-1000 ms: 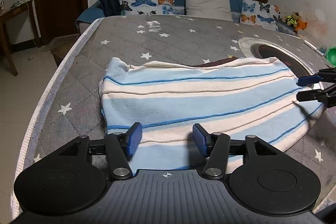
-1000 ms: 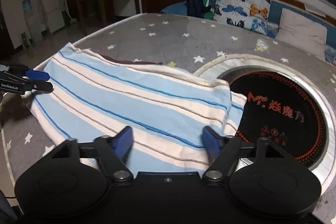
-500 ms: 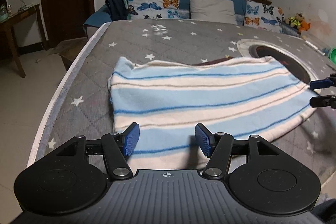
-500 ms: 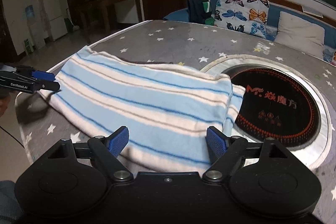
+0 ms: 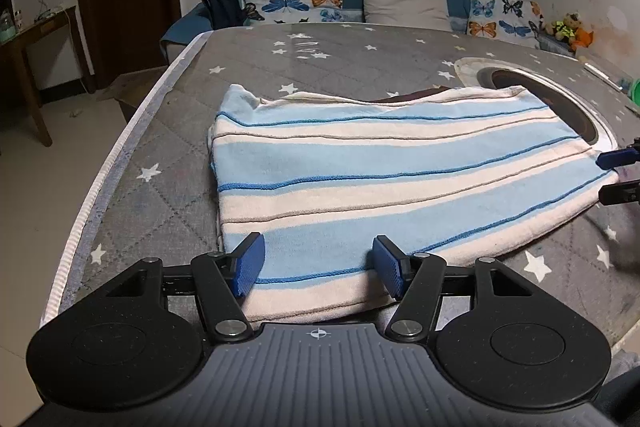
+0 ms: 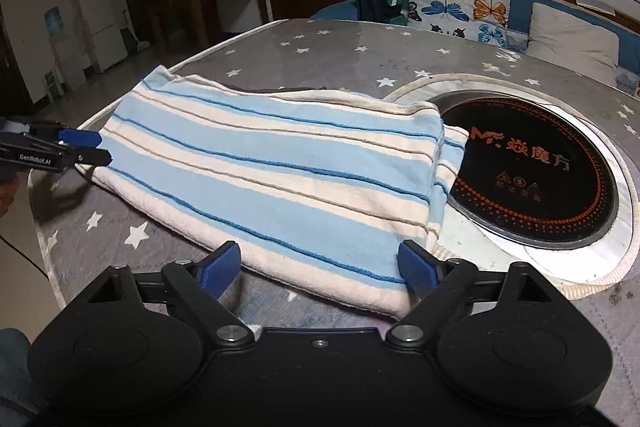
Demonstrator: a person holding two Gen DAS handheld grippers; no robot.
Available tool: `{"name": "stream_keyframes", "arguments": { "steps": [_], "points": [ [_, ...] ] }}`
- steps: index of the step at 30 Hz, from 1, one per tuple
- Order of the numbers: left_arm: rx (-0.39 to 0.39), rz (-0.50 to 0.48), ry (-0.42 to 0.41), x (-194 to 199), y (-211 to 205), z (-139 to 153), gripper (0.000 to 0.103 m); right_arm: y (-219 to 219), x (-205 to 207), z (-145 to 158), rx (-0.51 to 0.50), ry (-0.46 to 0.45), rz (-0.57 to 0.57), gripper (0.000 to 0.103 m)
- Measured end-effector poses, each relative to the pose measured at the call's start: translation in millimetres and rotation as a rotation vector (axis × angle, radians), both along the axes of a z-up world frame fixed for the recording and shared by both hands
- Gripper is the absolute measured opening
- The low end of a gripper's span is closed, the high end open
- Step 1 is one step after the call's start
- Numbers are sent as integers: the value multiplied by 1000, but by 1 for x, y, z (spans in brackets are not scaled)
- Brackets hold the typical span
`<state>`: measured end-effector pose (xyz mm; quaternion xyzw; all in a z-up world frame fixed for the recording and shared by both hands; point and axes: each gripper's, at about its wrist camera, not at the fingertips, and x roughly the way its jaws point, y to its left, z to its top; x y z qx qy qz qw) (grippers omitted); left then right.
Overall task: Fold clothes
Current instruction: 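Press and smooth the folded shirt with both grippers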
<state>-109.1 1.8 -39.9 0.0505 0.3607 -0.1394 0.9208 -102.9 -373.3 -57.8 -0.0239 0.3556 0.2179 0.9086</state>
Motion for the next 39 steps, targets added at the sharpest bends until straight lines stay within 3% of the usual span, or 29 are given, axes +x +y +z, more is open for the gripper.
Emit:
{"name": "stream_keyframes", "arguments": {
  "steps": [8,15,26,35,39],
  "points": [
    [-37,14,-44,14,5,19,63,3,8,15,13,-29,10,93],
    [-27,25,32,37,8,1,63,6,16,10,12,-15,10,93],
    [-57,18,-31,60,7,23,67,10,27,3,10,6,10,99],
    [-90,27,52,92,13,6,67,13,32,-2,0,20,20,102],
    [-89,29,20,94,13,16,67,13,32,-1,5,20,20,102]
  ]
}}
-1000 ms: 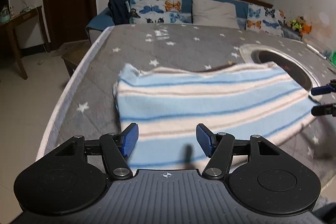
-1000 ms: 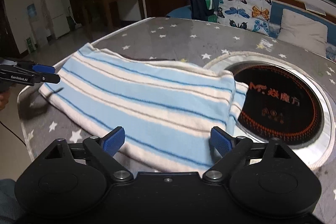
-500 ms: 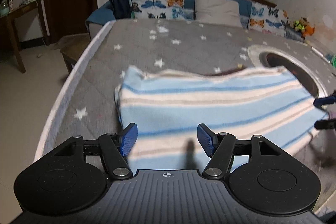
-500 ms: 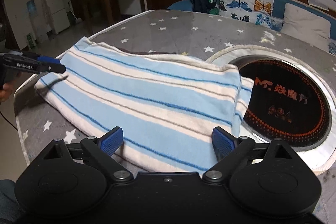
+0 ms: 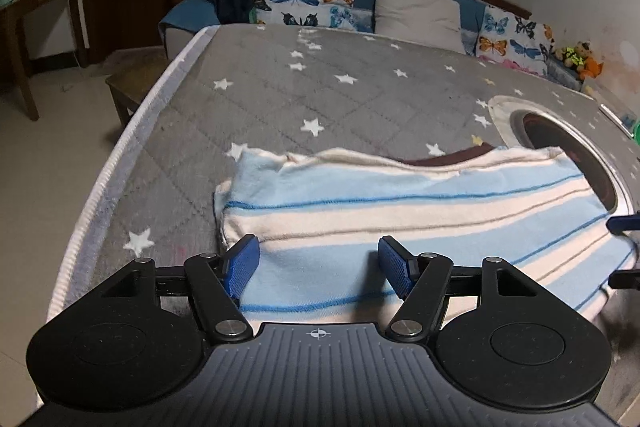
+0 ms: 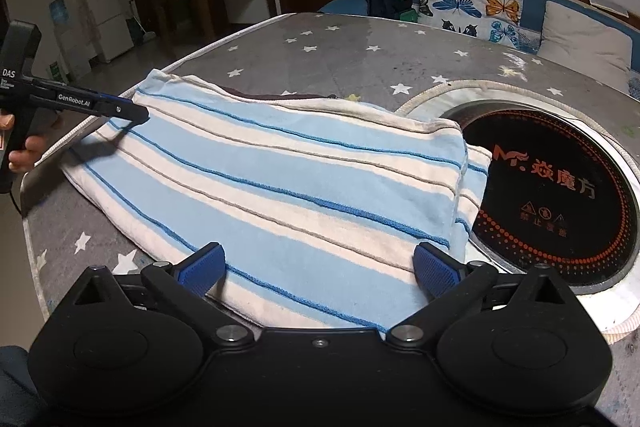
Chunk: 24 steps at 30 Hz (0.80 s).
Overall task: Fold clothes
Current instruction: 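Press and smooth the folded shirt with both grippers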
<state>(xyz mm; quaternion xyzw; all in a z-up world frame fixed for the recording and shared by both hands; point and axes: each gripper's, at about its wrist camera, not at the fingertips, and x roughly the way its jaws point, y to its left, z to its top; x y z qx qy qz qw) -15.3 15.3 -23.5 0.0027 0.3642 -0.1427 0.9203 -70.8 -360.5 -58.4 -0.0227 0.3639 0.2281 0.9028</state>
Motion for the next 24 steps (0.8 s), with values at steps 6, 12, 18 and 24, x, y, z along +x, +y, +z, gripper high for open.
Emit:
{"name": "stream_keyframes", "arguments": {
  "steps": [6,12,18,24],
  "points": [
    [2,-9,-19,14,-3,6,68,1,3,1,-1,2,7,102],
    [19,2,21,35,-2,-10,68,3,6,2,-3,4,15,103],
    [7,-4,-3,35,-1,0,69,4,9,3,-5,6,23,103],
    [-10,-10,15,43,-2,-4,69,4,16,5,-3,4,22,103]
  ]
}}
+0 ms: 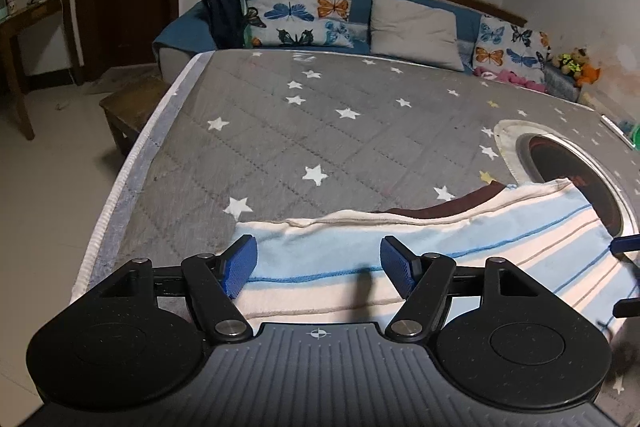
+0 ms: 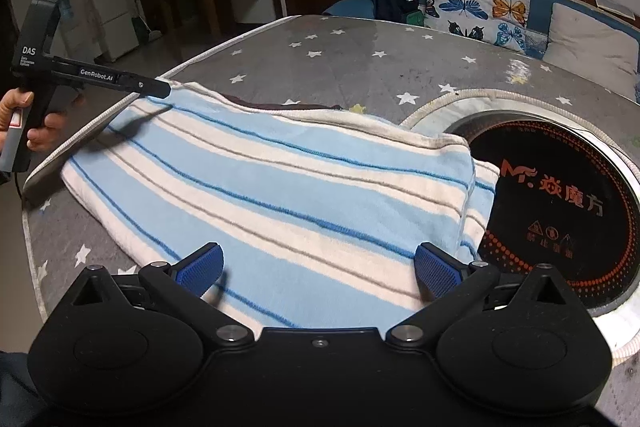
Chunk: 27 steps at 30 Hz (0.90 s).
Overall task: Fold clothes
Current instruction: 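Press and smooth the folded shirt with both grippers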
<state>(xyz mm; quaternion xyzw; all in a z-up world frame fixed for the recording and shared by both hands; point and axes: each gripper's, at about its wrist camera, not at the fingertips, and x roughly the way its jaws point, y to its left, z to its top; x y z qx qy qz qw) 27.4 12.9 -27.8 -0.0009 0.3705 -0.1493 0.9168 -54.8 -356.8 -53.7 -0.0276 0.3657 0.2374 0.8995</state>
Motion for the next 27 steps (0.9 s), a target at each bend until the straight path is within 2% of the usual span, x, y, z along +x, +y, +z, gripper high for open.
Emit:
{"name": "stream_keyframes", "arguments": {
  "steps": [3,13,16,21,27],
  "points": [
    [3,5,19,5,0,-7,69,1,5,0,-5,0,2,103],
    [26,-14,5,2,-4,-5,72,-3,25,8,-9,-20,-1,103],
    [30,-13,12,3,-4,-8,72,-6,37,3,0,1,-10,103],
    [19,-15,-10,-7,-3,2,72,-9,38,1,10,5,-21,103],
    [5,23,-41,-29,14,10,72,-28,39,1,14,1,-106,103]
  ]
}}
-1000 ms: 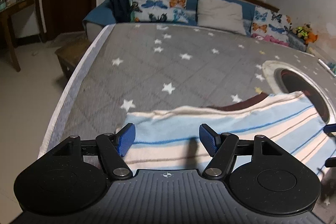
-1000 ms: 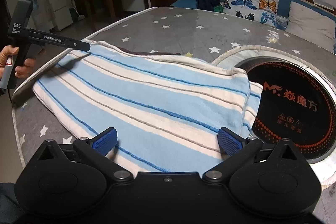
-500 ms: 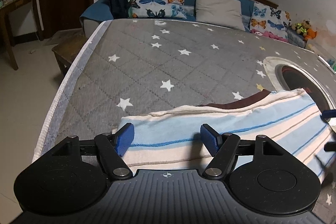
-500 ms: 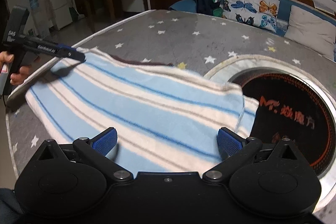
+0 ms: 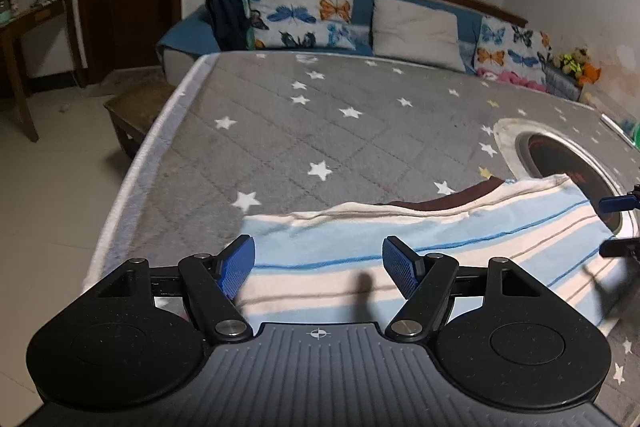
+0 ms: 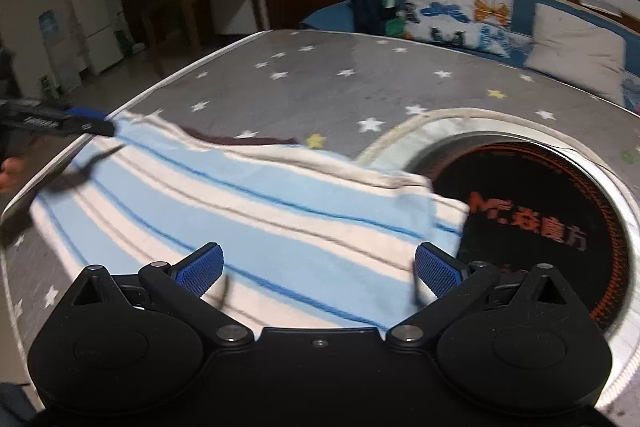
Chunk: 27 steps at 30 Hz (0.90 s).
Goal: Fold clothes
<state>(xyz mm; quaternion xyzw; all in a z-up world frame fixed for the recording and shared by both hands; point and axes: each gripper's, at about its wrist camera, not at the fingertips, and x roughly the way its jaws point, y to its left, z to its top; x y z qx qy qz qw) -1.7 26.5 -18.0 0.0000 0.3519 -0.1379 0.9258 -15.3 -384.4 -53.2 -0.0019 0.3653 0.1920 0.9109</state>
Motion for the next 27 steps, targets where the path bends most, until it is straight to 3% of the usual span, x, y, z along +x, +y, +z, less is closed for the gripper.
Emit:
{"name": "stream_keyframes", "arguments": {
  "steps": [7,27],
  "points": [
    [-13,59,33,-19,22,-7,72,-11,5,-5,18,18,-49,103],
    [-70,70,107,-16,32,-25,72,-16,15,-17,68,64,-67,94]
  ]
}}
